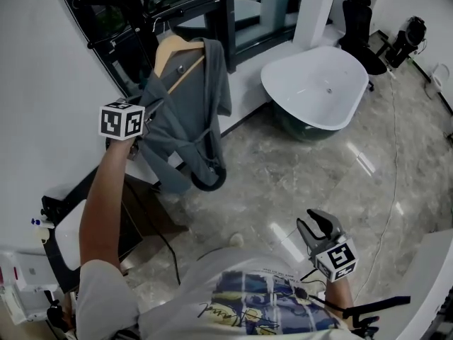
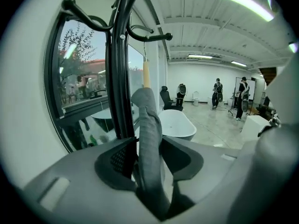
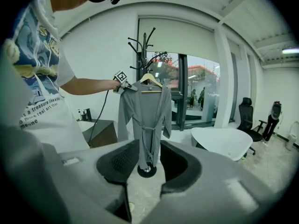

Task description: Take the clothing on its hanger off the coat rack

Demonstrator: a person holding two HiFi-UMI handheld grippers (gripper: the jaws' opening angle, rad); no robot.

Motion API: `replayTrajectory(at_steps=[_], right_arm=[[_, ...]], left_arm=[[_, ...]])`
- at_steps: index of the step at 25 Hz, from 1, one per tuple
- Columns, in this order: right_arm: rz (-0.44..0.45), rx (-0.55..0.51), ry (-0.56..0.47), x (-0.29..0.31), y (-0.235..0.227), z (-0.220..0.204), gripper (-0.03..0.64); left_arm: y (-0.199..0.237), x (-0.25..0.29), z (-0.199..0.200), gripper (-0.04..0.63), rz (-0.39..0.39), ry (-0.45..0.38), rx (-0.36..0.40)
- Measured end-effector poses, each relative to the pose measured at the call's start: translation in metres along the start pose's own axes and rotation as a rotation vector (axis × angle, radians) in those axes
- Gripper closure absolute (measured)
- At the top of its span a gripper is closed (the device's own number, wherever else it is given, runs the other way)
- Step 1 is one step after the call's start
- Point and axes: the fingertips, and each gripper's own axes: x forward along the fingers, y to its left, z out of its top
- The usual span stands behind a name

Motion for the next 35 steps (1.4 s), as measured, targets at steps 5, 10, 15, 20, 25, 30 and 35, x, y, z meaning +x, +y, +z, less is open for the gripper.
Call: replayTrajectory(at_steps=[5, 10, 15, 20, 25, 30, 35], right_arm=[[-0.016, 0.029, -0.013, 0.001, -0.004, -0.002, 0.476], [-0.014, 0.036, 0.0, 0.001, -0.002, -0.008, 0.476], [-0.03, 0.032, 0.026, -0.003, -0.003, -0.012, 0.476], [-0.058, 0.037, 0.044, -0.015, -0.006, -0.017, 0.476], [-0.058, 0.056, 0.005, -0.024, 0.003, -0.022, 0.476], [-0.09, 0.069, -0.006, -0.043, -0.004, -0.027, 0.476], [-0.082, 0.069, -0.01, -0.052, -0.008, -0.027, 0.476]], left_arm=[[-0.004, 0.006, -0.001, 0.514, -0.073, -0.003, -0.031], [-0.011, 0.003, 0.001, 0.586, -0.085, -0.029, -0.083], [-0.012, -0.001, 0.007, 0.588, -0.079, -0.031, -0.099], [-0.019, -0.005, 0.018, 0.588, -0.081, -0.016, -0.072], [-0.028, -0.007, 0.025, 0.588, -0.1, -0.026, -0.059], [-0.041, -0.019, 0.04, 0.588, -0.109, -0.061, -0.044], [-0.064, -0.022, 0.053, 0.588, -0.139, -0.073, -0.024]])
